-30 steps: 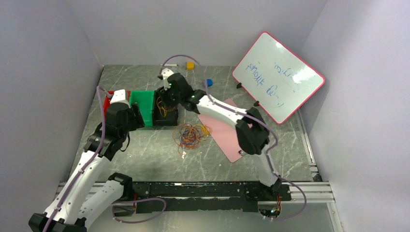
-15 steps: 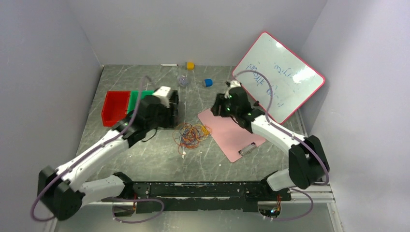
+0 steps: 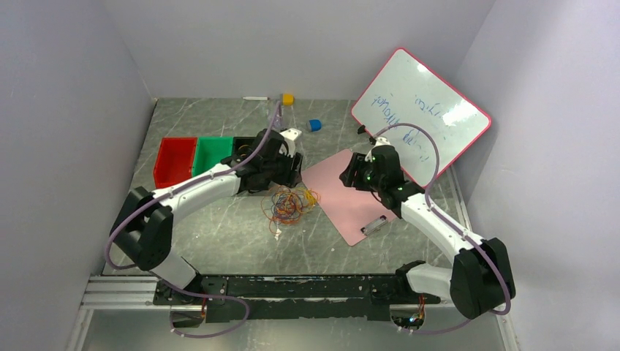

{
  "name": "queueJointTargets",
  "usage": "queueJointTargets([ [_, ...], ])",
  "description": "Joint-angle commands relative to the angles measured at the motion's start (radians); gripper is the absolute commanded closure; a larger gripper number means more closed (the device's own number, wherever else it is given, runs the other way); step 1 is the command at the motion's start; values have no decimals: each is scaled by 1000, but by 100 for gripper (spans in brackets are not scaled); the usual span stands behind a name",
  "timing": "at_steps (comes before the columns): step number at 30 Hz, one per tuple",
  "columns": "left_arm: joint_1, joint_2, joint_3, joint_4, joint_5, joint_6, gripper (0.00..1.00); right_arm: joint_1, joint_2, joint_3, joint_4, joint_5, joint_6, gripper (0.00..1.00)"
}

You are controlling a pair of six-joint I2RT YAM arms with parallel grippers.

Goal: Untangle the cables

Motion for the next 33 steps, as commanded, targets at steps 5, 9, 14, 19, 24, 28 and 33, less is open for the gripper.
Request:
queueJointTargets([
  [5, -27, 47, 34, -10, 82, 40, 41, -18, -22, 12, -26, -16, -44, 47],
  [9, -37, 68, 26, -41, 49, 45, 41, -19, -17, 10, -19, -27, -43, 47],
  [14, -41, 89, 22, -78, 15, 50, 41, -20, -14, 0, -6, -38, -37, 47],
  [19, -44, 99, 13, -94, 11, 56, 45, -19, -11, -11, 10, -65, -18, 47],
  [24, -46, 86, 6, -91, 20, 57, 63, -19, -17, -11, 22, -81, -20, 51],
  [28, -46, 75, 14, -96, 27, 60, 79, -19, -16, -6, 30, -91, -24, 51],
  [33, -47, 64, 30, -124, 28, 68, 92, -19, -20, -8, 44, -107, -14, 51],
])
